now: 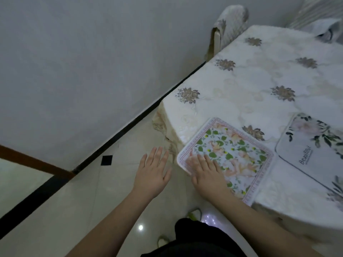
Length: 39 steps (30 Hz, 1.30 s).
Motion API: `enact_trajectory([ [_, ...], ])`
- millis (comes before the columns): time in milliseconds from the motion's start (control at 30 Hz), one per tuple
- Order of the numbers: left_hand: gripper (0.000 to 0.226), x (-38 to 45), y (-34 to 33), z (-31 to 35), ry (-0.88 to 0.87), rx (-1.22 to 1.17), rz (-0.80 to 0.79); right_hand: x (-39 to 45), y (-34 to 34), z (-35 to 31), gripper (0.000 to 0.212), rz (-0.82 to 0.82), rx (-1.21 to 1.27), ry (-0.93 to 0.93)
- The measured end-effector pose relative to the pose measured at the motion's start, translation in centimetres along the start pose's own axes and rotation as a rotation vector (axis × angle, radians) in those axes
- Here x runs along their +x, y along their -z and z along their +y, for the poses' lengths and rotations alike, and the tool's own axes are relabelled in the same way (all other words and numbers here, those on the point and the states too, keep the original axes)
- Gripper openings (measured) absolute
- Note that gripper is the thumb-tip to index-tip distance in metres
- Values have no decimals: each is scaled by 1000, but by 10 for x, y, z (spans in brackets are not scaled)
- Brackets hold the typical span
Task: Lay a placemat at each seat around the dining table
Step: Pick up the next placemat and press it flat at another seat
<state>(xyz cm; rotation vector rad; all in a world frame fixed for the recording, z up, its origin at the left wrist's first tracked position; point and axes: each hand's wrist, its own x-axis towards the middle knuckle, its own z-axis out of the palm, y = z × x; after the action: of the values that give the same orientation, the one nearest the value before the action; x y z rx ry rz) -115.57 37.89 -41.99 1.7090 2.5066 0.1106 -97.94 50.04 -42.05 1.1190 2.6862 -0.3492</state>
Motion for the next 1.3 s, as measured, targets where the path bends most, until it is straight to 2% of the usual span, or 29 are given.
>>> enact_trajectory([
  [67, 60, 24, -2, 12, -68, -5, -4, 7, 1, 18, 69, -20, 43, -32],
  [200, 59, 71, -5, 36, -157, -5, -65, 19, 0, 56, 62, -36, 69, -117],
  [367, 58, 115, -14, 61, -237, 2, -120, 25, 1, 94, 86, -35, 151, -237],
  [500, 58, 139, -28, 76, -348, 45, -160, 28, 0, 114, 81, -18, 146, -345],
  [800, 59, 191, -53, 82, -618, 40, -222, 26, -6, 112, 84, -21, 227, -549],
  [933, 62, 214, -58, 73, -729, 58, -268, 32, -8, 102, 76, -17, 275, -642],
  [1000, 63, 222, -61, 66, -789, 69, -275, 34, -13, 95, 81, 0, 280, -687],
  [1300, 64, 233, -63, 55, -892, 49, -251, 21, -20, 95, 81, -42, 329, -746],
])
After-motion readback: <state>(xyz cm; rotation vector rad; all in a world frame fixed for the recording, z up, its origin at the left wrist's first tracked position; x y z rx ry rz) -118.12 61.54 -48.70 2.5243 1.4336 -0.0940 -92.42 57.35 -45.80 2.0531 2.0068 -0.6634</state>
